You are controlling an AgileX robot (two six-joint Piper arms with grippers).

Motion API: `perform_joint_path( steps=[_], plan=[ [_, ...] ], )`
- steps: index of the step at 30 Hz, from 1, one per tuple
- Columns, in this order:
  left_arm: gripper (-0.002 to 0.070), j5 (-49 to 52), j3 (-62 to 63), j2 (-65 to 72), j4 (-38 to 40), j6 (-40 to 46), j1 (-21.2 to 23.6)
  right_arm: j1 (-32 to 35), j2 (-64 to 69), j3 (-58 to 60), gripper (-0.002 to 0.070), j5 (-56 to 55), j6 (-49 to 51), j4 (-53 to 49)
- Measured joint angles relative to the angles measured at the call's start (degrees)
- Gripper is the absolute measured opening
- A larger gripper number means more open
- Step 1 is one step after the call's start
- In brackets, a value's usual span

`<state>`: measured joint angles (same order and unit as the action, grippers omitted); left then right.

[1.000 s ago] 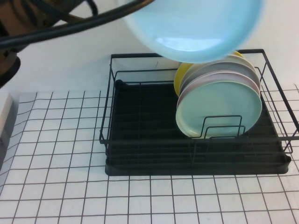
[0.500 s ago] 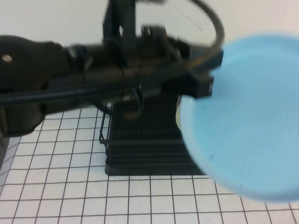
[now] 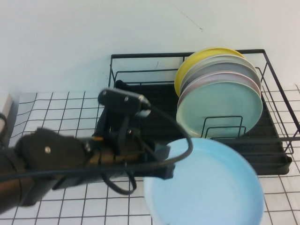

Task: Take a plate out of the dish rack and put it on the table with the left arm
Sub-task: Place the plate from the table

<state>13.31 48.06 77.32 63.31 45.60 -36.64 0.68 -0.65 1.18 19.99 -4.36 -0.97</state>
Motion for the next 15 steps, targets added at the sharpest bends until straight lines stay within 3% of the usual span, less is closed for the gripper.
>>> perform_joint_path(
  steps=[6,15],
  plan=[
    [0.0003,-11.32,-7.09,1.53,8.29,7.52,-1.94,0.00,0.00,0.00,-0.0002,0.00,0.00,0.00],
    [0.0003,-33.00,-8.12,9.39,10.22,7.00,-15.73,0.00,0.00,0.00,-0.0002,0.00,0.00,0.00]
  ],
)
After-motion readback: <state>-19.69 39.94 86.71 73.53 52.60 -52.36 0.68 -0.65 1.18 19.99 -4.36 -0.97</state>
